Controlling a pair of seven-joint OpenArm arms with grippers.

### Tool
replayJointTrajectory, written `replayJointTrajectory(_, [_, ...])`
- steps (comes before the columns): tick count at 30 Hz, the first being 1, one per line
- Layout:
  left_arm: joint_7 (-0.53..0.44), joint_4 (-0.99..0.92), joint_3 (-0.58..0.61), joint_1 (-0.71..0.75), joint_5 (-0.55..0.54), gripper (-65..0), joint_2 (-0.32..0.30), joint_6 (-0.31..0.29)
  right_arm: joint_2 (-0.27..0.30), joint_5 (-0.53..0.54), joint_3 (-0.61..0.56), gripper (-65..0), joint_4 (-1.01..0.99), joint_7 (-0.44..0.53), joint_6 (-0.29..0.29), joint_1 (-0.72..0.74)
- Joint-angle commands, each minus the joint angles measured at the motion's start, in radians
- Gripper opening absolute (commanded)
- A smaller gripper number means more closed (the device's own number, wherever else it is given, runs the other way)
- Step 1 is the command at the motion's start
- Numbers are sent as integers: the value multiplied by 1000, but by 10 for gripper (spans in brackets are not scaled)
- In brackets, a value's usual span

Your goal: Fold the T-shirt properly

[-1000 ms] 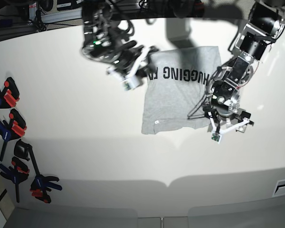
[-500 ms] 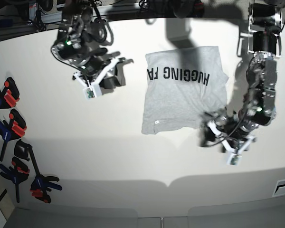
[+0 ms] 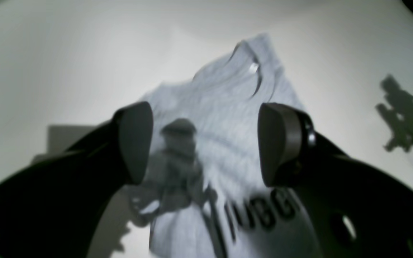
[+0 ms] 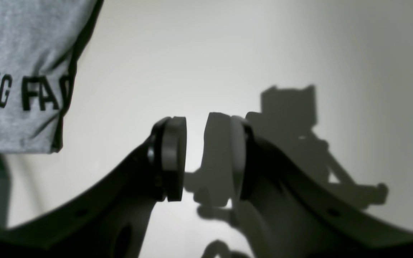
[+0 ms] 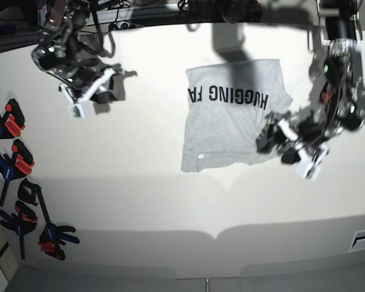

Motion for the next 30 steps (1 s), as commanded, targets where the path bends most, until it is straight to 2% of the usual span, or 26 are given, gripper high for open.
replayJointTrajectory(1, [-36, 61, -33, 21, -19, -223, -11, -7, 15, 34, 25, -453, 22, -1, 21, -6])
replayJointTrajectory(9, [-29, 397, -236, 434, -20, -223, -11, 9, 17, 208, 201, -453, 87, -150, 56, -169])
replayJointTrajectory(14, [-37, 443, -291, 696, -20, -223, -10, 8, 16, 241, 326, -453, 161, -172, 60, -356])
replayJointTrajectory(16, [-29, 444, -303, 785, -20, -223, 8, 9, 15, 245, 367, -453, 177, -191, 59, -425])
replayJointTrajectory(20, [-33, 443, -304, 950, -20, -223, 88, 8, -3, 340, 412, -453, 180, -241, 59, -570])
replayJointTrajectory(24, [-25, 438, -302, 1079, -20, -223, 119, 6, -20, 345, 413, -453, 180, -196, 63, -686])
replayJointTrajectory(27, [-38, 368, -288, 1162, -20, -223, 119, -55, -19, 335, 394, -453, 160, -167, 64, -718])
replayJointTrajectory(30, [-100, 188, -228, 1188, -11, -223, 119, -146, -16, 328, 347, -453, 69, -127, 76, -719])
